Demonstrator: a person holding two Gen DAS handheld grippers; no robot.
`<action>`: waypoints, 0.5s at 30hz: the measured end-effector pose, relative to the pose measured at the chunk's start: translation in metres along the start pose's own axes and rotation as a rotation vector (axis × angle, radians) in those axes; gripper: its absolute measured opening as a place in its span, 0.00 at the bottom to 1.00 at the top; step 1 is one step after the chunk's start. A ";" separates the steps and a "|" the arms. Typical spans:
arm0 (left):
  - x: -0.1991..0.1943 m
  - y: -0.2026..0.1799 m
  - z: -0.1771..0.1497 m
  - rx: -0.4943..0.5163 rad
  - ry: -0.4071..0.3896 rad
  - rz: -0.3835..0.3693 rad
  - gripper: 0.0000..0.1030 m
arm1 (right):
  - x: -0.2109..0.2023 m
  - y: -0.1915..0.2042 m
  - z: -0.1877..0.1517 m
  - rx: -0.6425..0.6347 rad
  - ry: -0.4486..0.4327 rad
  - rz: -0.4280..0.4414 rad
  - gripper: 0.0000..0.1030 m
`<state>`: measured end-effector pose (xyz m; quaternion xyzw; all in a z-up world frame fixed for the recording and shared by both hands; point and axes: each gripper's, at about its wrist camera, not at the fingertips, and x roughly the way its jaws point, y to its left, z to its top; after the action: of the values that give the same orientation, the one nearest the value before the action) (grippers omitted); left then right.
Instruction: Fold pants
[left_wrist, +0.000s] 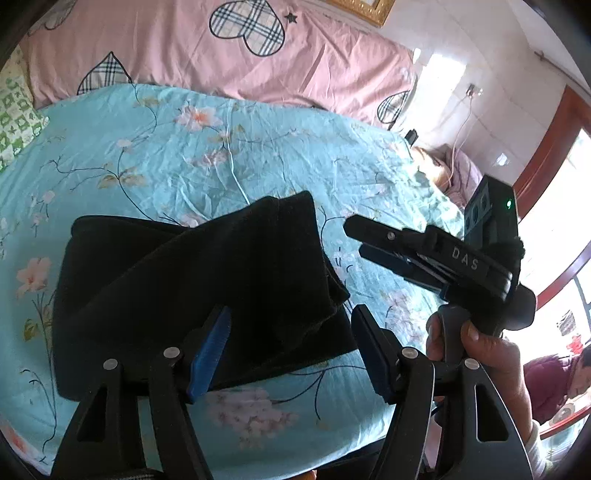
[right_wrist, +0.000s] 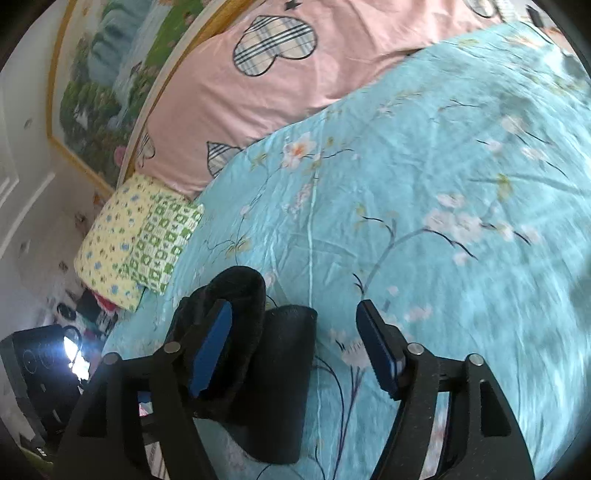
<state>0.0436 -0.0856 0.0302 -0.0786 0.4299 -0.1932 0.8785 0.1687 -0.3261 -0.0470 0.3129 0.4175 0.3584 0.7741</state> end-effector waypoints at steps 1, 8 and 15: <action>-0.004 0.003 0.000 -0.009 -0.003 0.001 0.67 | -0.002 0.002 -0.001 0.004 -0.001 -0.003 0.75; -0.022 0.025 0.001 -0.069 -0.031 0.007 0.68 | -0.007 0.017 -0.009 0.003 0.004 -0.019 0.84; -0.033 0.050 0.001 -0.137 -0.057 0.032 0.68 | -0.010 0.041 -0.011 -0.036 -0.001 -0.040 0.86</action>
<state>0.0394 -0.0265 0.0391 -0.1371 0.4182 -0.1470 0.8858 0.1434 -0.3098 -0.0157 0.2905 0.4167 0.3502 0.7869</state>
